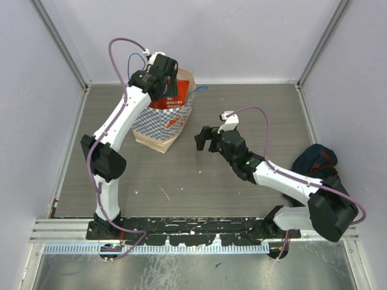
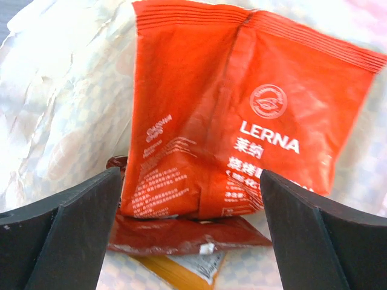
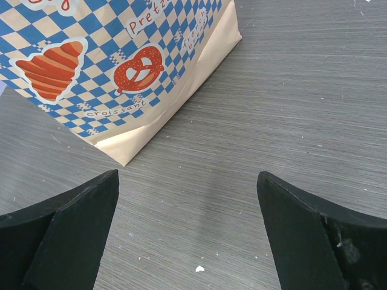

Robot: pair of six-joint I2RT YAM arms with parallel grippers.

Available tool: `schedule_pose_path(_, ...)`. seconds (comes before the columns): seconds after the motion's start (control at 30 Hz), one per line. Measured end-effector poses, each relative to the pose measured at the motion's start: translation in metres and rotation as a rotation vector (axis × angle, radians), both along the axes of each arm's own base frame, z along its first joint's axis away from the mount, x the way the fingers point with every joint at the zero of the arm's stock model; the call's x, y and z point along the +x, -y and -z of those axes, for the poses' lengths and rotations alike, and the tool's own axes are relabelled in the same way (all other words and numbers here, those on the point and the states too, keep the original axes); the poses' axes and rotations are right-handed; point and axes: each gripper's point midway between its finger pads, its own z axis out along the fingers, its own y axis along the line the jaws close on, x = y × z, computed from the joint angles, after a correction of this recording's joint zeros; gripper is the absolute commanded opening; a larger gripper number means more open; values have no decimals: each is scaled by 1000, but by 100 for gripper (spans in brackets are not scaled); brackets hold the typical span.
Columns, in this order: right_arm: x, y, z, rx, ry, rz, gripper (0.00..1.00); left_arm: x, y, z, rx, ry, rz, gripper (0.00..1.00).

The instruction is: Place the snacks into the paper bag

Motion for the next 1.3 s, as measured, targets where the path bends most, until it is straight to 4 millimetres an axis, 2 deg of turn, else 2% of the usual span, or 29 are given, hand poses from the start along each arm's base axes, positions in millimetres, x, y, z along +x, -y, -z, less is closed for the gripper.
schedule_pose_path(0.13, 0, 0, 0, 0, 0, 0, 100, -13, 13, -23, 2, 47, 41, 98)
schedule_pose_path(0.27, 0, 0, 0, 0, 0, 0, 100, -29, 22, -54, -17, 125, 79, 98)
schedule_pose_path(0.47, 0, 0, 0, 0, -1, 1, 100, -78, 16, -88, -52, 242, 119, 98)
schedule_pose_path(0.57, 0, 0, 0, 1, -1, 1, 100, -107, 10, -99, -73, 307, 130, 98)
schedule_pose_path(0.7, 0, 0, 1, 2, -3, 1, 100, -131, 5, -108, -102, 366, 143, 98)
schedule_pose_path(0.83, 0, -1, 7, -9, -17, -3, 100, -138, 2, -107, -116, 391, 138, 98)
schedule_pose_path(1.07, 1, 0, 8, -15, -20, 5, 100, -153, -2, -76, -102, 362, 136, 98)
schedule_pose_path(1.3, 1, 4, 10, -28, -28, 20, 100, -182, -5, -60, -113, 371, 180, 98)
